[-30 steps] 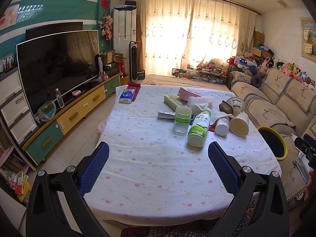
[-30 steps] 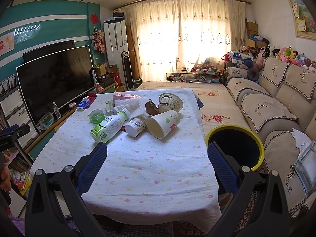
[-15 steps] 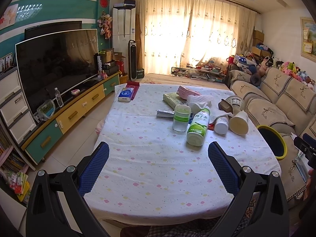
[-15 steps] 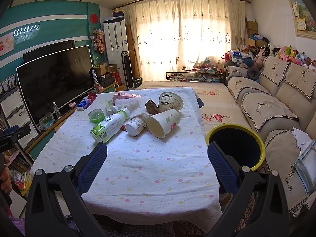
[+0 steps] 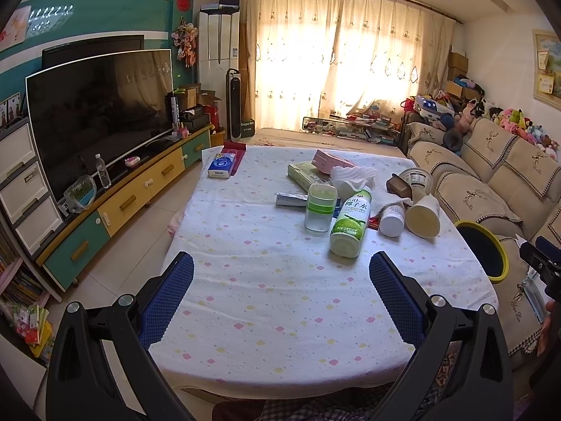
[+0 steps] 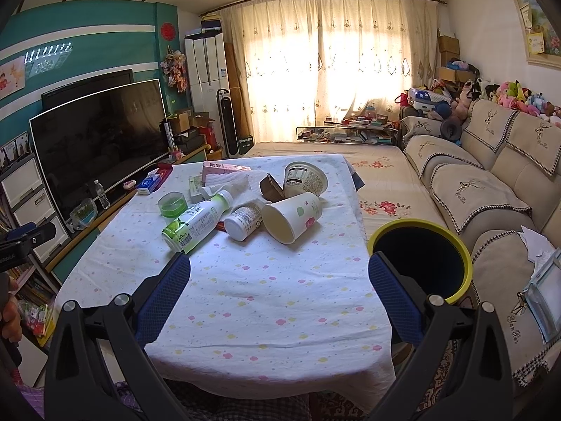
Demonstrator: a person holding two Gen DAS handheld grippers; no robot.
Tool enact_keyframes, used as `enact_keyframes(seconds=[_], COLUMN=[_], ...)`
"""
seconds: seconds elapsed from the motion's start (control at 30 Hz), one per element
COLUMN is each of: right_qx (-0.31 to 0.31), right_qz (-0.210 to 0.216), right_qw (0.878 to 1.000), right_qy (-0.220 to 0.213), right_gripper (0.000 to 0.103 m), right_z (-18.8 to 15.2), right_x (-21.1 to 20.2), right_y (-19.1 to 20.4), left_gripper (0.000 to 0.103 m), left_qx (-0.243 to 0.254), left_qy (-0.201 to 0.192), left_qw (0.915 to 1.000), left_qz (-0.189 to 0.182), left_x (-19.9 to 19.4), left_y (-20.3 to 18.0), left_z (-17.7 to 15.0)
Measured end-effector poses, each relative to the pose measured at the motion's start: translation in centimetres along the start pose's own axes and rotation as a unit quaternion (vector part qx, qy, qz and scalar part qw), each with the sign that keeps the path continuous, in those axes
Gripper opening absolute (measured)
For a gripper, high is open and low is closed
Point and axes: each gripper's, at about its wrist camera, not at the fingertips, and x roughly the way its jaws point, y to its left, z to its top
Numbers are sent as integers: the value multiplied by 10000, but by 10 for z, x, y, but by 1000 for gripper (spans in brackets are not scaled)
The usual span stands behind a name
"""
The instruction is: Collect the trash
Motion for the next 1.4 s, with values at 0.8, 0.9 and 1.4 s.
enact_keyframes(seconds=[0.8, 0.9, 1.4], right_qx=[23, 27, 46], right_qz=[30, 34, -22], right_qw=[10000, 9999, 9989], right_qy=[88, 105, 472], right_gripper=[97, 97, 97], right_z=[-3, -3, -5], right_x=[6, 7, 39], right_y=[-1, -2, -11], left_gripper=[99, 99, 99], left_qx=[9, 13, -224], left_qy=[44, 76, 228], left_qw=[10000, 10000, 9995], left_qz=[6, 2, -5], left_x=[2, 5, 24], left_y=[-1, 0, 8], left_z=[-3, -4, -6])
